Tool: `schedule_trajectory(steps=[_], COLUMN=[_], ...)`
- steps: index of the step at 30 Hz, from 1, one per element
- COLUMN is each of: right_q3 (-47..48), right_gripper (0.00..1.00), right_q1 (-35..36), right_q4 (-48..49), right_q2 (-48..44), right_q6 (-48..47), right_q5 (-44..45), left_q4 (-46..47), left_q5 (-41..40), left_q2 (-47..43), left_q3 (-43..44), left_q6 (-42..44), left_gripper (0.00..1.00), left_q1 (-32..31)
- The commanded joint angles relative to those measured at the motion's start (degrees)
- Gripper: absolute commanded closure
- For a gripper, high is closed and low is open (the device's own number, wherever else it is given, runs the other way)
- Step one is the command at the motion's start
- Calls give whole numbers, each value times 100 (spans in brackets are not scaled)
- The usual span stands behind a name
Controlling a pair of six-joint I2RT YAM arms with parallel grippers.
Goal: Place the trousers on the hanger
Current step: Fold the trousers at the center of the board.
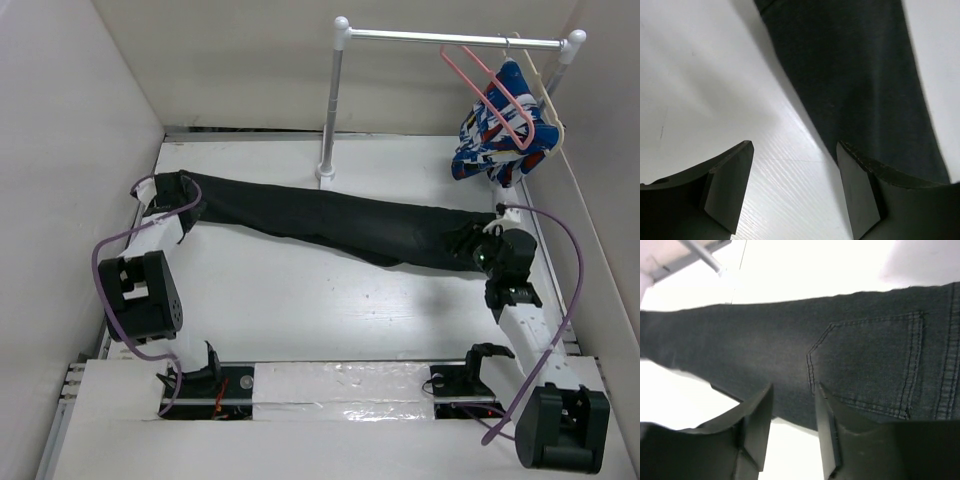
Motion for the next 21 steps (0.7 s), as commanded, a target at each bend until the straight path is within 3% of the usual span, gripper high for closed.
schedule_trajectory(steps=[1,8,17,21], right_q3=[-203,-616,-722,-784], right_gripper=[51,24,24,24], right_q1=[3,3,3,-50], right_q4=[-119,55,689,716], right_q2=[-205,-58,945,972], right_q6=[-362,-486,-459,-345], right_q5=[-262,-113,-237,132], left_q4=[203,914,1460,1505], left_q5=[233,646,524,568], left_q2=[300,1012,1408,1706], left_q3=[-82,5,313,559], left_q6=[-240,-521,-732,-759], left_gripper=[33,26,26,34], left_q1=[70,70,70,70])
